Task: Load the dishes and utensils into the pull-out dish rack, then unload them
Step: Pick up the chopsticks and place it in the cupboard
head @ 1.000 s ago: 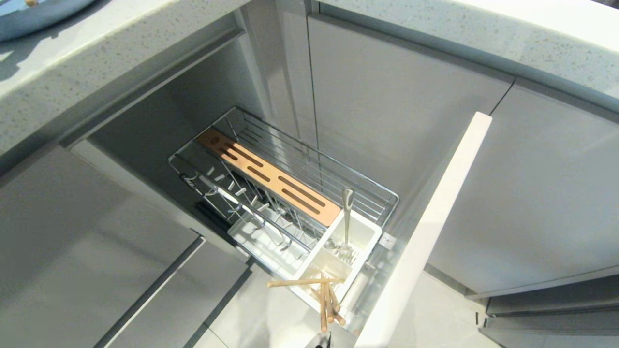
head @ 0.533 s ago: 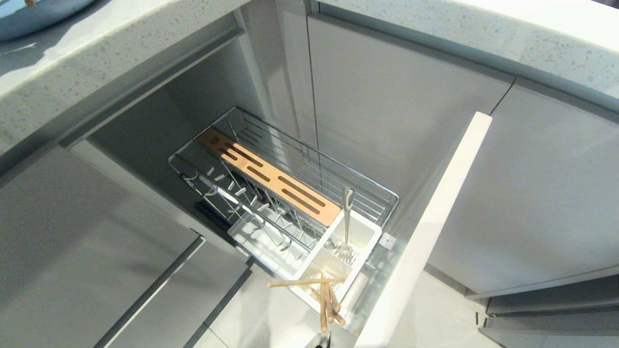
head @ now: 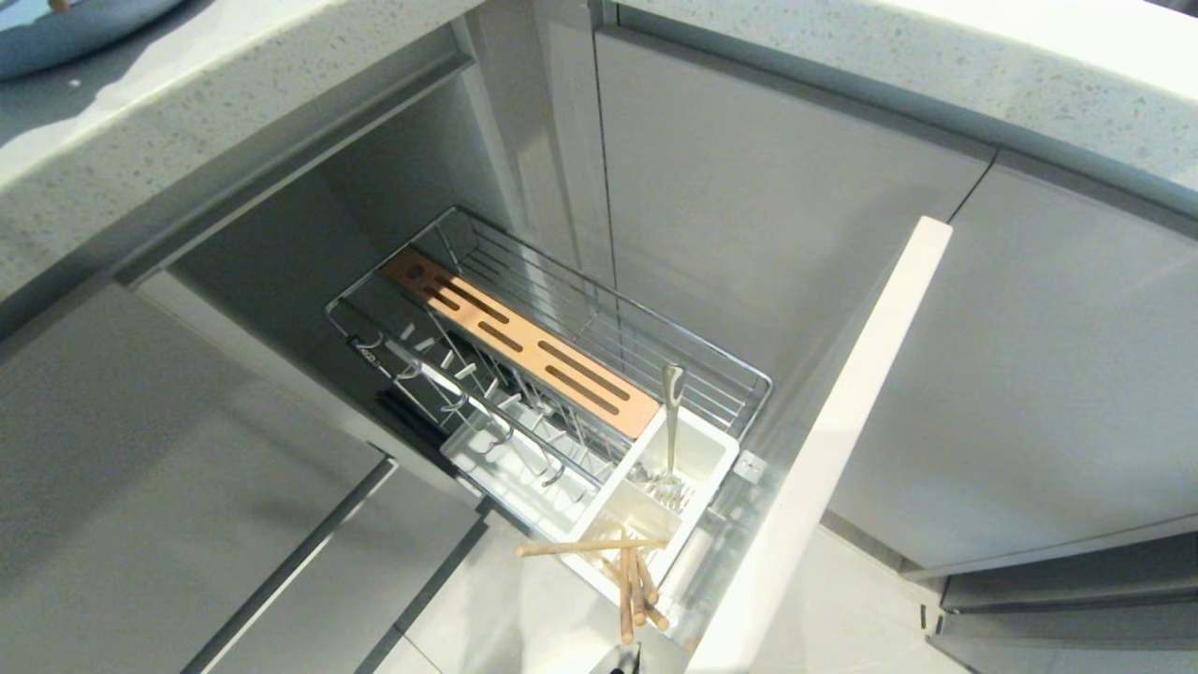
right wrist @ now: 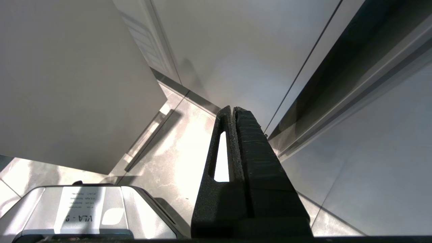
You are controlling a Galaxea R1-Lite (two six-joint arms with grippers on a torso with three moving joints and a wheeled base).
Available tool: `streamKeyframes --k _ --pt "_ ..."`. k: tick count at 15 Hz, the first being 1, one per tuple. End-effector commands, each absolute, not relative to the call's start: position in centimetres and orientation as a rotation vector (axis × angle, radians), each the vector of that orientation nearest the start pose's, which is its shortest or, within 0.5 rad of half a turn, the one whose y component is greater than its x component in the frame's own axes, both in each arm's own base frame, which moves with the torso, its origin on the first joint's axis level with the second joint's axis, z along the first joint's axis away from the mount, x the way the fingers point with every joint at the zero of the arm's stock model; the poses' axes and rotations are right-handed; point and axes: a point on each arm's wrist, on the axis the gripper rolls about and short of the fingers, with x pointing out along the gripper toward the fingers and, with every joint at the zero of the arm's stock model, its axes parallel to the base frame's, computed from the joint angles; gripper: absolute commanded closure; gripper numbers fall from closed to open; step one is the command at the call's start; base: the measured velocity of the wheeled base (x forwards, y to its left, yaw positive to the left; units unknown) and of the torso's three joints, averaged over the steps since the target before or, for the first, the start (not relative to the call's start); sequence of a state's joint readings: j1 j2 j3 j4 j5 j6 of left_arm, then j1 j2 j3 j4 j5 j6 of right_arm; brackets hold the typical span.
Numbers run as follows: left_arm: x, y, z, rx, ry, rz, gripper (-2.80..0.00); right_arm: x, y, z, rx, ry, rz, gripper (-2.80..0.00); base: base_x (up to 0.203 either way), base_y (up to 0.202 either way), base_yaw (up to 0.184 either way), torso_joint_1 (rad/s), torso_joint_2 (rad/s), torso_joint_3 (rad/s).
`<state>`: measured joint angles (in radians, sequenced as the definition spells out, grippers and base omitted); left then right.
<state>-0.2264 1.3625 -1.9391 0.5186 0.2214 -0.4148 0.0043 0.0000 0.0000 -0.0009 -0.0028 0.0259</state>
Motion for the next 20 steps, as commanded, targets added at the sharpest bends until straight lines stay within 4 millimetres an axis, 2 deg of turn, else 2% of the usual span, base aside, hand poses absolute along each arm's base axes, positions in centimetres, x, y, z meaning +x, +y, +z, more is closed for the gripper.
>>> streamKeyframes --k 1,15,16,20 --pt "14.6 -2.8 45.7 -0.433 -0.045 -0.011 -2.8 -2.3 0.0 7.5 0.026 0.0 0.002 0.0 0.0 0.0 0.0 0.0 0.0 0.0" --pt "15.8 -3.0 45.2 -0.446 -0.02 -0.001 -2.8 -2.3 0.0 7.5 0.026 0.0 0.002 0.0 0.0 0.0 0.0 0.0 0.0 0.0" --pt "15.8 -3.0 45.2 -0.446 -0.021 0.002 0.0 -2.3 0.0 7.5 0.026 0.0 0.002 0.0 0.0 0.0 0.0 0.0 0.0 0.0" --pt "15.8 -3.0 45.2 -0.445 -0.021 0.003 0.0 -2.3 0.0 7.6 0.026 -0.001 0.002 0.0 0.0 0.0 0.0 0.0 0.0 0.0"
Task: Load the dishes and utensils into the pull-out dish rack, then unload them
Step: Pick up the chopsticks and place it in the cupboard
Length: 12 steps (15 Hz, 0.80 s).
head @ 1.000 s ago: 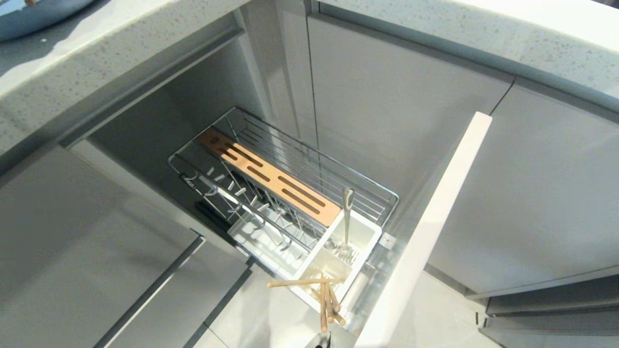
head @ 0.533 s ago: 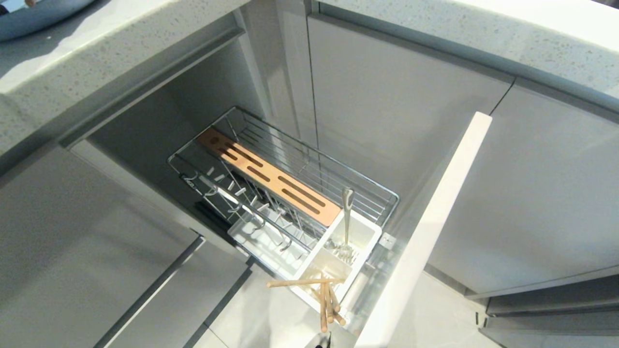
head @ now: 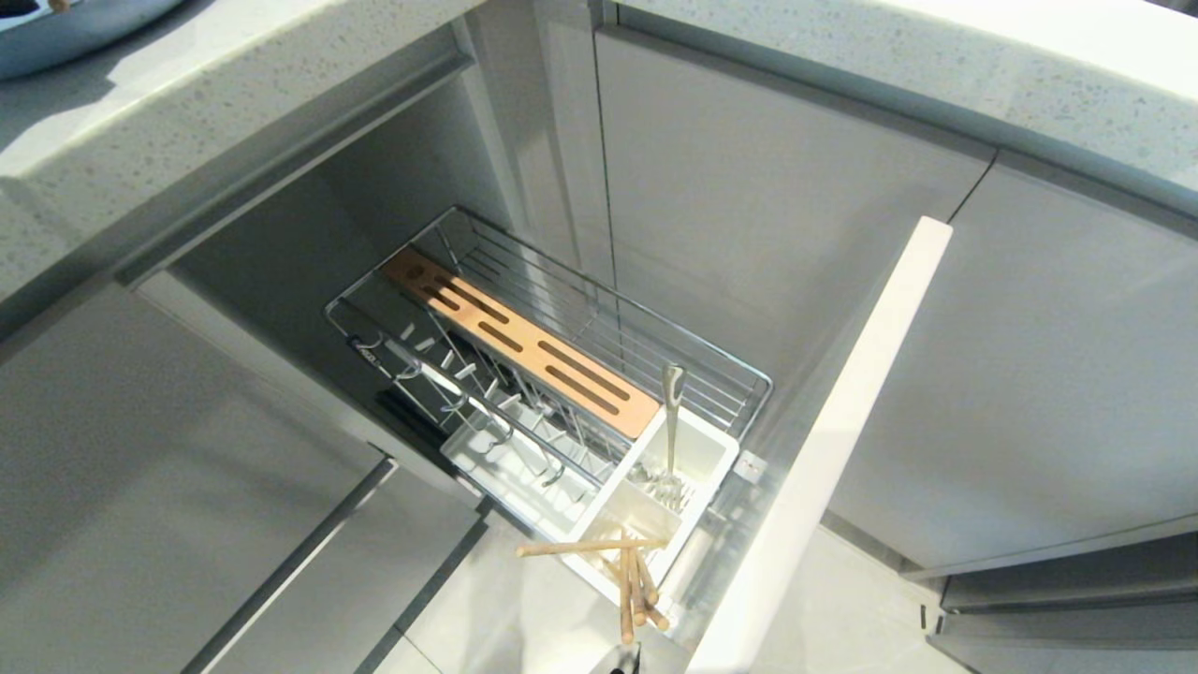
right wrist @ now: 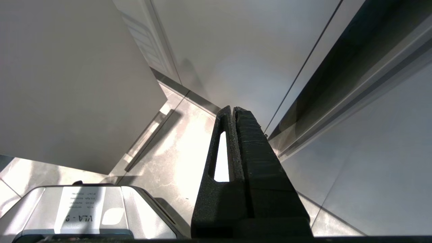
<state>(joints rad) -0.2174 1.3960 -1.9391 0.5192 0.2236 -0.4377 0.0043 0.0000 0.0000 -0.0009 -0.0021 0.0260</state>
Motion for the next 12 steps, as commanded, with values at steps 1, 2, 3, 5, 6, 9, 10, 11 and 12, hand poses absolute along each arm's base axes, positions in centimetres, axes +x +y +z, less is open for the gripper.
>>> streamKeyframes --k 1,2,3,5,6,9,10,11,12 --pt "15.76 -2.97 45.25 -0.445 -0.022 0.003 0.0 -2.27 -0.01 7.52 0.026 0.0 0.003 0.0 0.0 0.0 0.0 0.0 0.0 0.0" --pt "15.76 -2.97 45.25 -0.445 -0.022 0.003 0.0 -2.28 -0.02 7.56 0.026 -0.001 0.002 0.0 0.0 0.0 0.0 0.0 0.0 0.0" --pt "15.76 -2.98 45.25 -0.445 -0.022 0.003 0.0 -2.28 -0.02 7.56 0.026 -0.001 0.002 0.0 0.0 0.0 0.0 0.0 0.0 0.0" --pt "15.76 -2.97 45.25 -0.445 -0.022 0.003 0.0 -2.27 -0.01 7.52 0.026 0.0 0.003 0.0 0.0 0.0 0.0 0.0 0.0 0.0" --pt "15.69 -2.96 45.28 -0.445 -0.024 0.003 0.0 -2.27 -0.02 7.54 0.026 -0.001 0.002 0.0 0.0 0.0 0.0 0.0 0.0 0.0" --pt "15.62 -2.94 45.33 -0.445 -0.028 0.002 0.0 -2.27 -0.02 7.54 0.026 -0.001 0.002 0.0 0.0 0.0 0.0 0.0 0.0 0.0" --pt "15.53 -2.95 45.36 -0.445 -0.03 0.0 0.0 -2.27 -0.01 7.54 0.026 0.0 0.003 0.0 0.0 0.0 0.0 0.0 0.0 0.0" --pt "15.41 -2.92 45.42 -0.446 -0.034 -0.001 0.0 -2.27 -0.02 7.52 0.026 0.0 0.002 0.0 0.0 0.0 0.0 0.0 0.0 0.0" --pt "15.26 -2.89 45.49 -0.447 -0.039 -0.002 0.0 -2.27 -0.02 7.52 0.026 0.0 0.002 0.0 0.0 0.0 0.0 0.0 0.0 0.0"
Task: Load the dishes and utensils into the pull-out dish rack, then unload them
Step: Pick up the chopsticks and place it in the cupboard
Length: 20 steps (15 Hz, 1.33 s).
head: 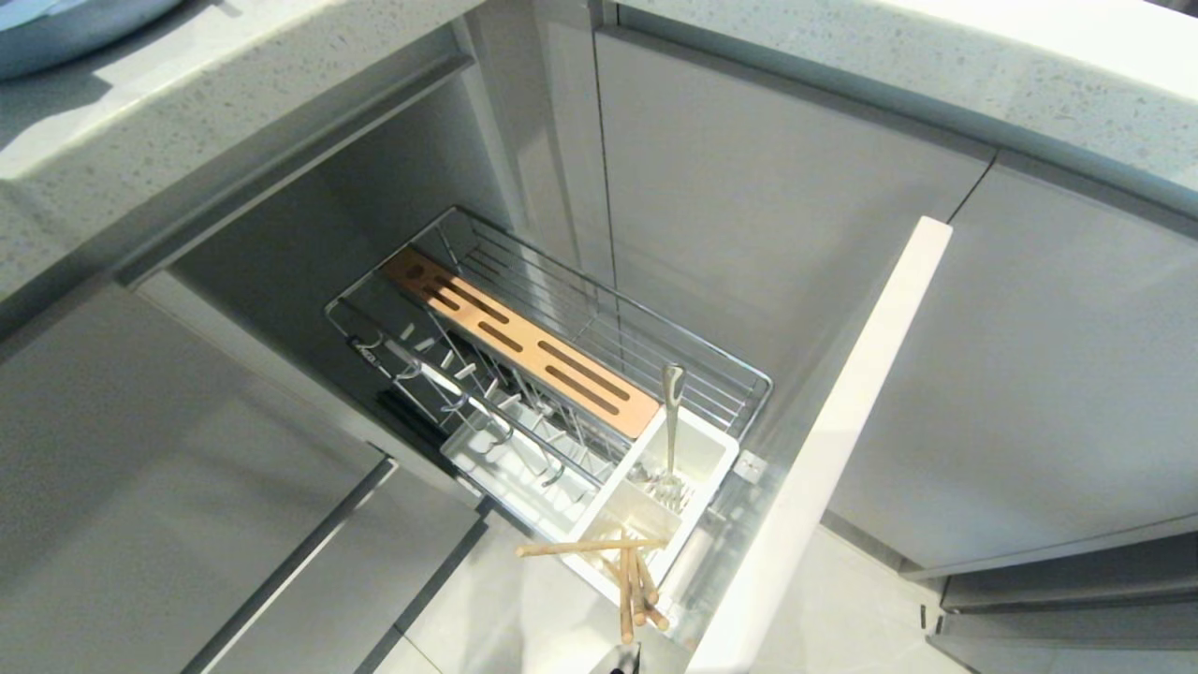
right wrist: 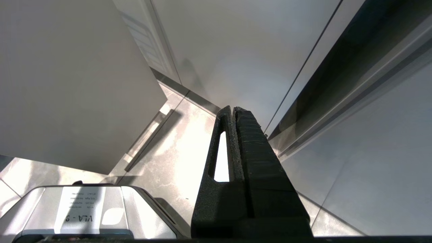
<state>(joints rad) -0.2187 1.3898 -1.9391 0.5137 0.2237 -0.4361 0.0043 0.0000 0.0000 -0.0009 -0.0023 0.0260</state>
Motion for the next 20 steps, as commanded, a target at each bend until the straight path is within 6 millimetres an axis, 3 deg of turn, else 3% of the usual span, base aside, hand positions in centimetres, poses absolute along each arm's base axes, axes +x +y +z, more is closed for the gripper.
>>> streamKeyframes --k 1,7,8,13,20 --pt "14.9 -2.8 45.7 -0.45 -0.054 -0.006 0.0 -2.3 0.0 7.5 0.026 0.001 0.002 0.0 0.0 0.0 0.0 0.0 0.0 0.0" --pt "14.7 -2.8 45.8 -0.448 -0.065 -0.008 0.0 -2.3 0.0 7.5 0.026 0.0 0.002 0.0 0.0 0.0 0.0 0.0 0.0 0.0" --pt "14.7 -2.8 45.8 -0.447 -0.065 -0.008 -2.8 -2.3 0.0 7.5 0.026 0.0 0.002 0.0 0.0 0.0 0.0 0.0 0.0 0.0" --pt "15.8 -3.0 46.0 -0.453 -0.098 -0.019 -2.8 -2.3 0.0 7.6 0.026 -0.001 0.002 0.0 0.0 0.0 0.0 0.0 0.0 0.0" --pt "19.4 -4.0 45.6 -0.461 -0.116 -0.03 -2.8 -2.3 0.0 7.5 0.026 -0.001 0.002 0.0 0.0 0.0 0.0 0.0 0.0 0.0"
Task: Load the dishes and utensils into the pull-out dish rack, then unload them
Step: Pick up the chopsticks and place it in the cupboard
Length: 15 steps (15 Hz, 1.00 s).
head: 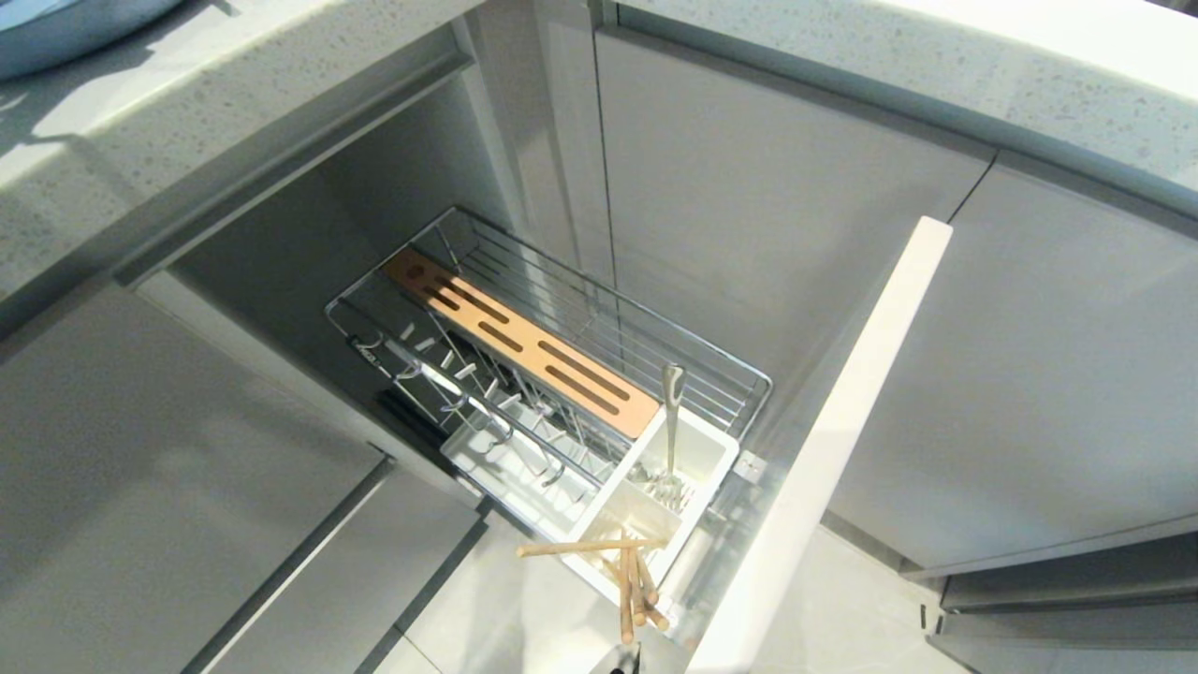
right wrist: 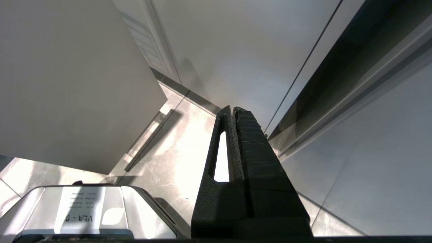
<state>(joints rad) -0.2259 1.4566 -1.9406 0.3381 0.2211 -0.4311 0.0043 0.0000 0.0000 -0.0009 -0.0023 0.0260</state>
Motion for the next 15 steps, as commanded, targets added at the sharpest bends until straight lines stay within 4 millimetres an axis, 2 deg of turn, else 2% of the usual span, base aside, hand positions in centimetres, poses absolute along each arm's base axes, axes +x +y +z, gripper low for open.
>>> streamKeyframes --k 1,4,13,14,15 --pt "19.8 -4.1 45.5 -0.46 -0.115 -0.033 -2.8 -2.3 0.0 7.5 0.026 0.0 0.002 0.0 0.0 0.0 0.0 0.0 0.0 0.0" --pt "20.8 -4.7 45.5 -0.467 -0.134 -0.058 -2.8 -2.3 0.0 7.5 0.026 0.0 0.003 0.0 0.0 0.0 0.0 0.0 0.0 0.0" --pt "21.0 -5.3 45.5 -0.46 -0.143 -0.078 -2.8 -2.3 0.0 7.6 0.026 -0.001 0.002 0.0 0.0 0.0 0.0 0.0 0.0 0.0" --pt "21.0 -5.3 45.5 -0.46 -0.143 -0.078 0.0 -2.3 0.0 7.5 0.026 0.0 0.002 0.0 0.0 0.0 0.0 0.0 0.0 0.0" --pt "21.0 -5.3 45.5 -0.458 -0.143 -0.078 0.0 -2.3 0.0 7.5 0.026 0.0 0.002 0.0 0.0 0.0 0.0 0.0 0.0 0.0"
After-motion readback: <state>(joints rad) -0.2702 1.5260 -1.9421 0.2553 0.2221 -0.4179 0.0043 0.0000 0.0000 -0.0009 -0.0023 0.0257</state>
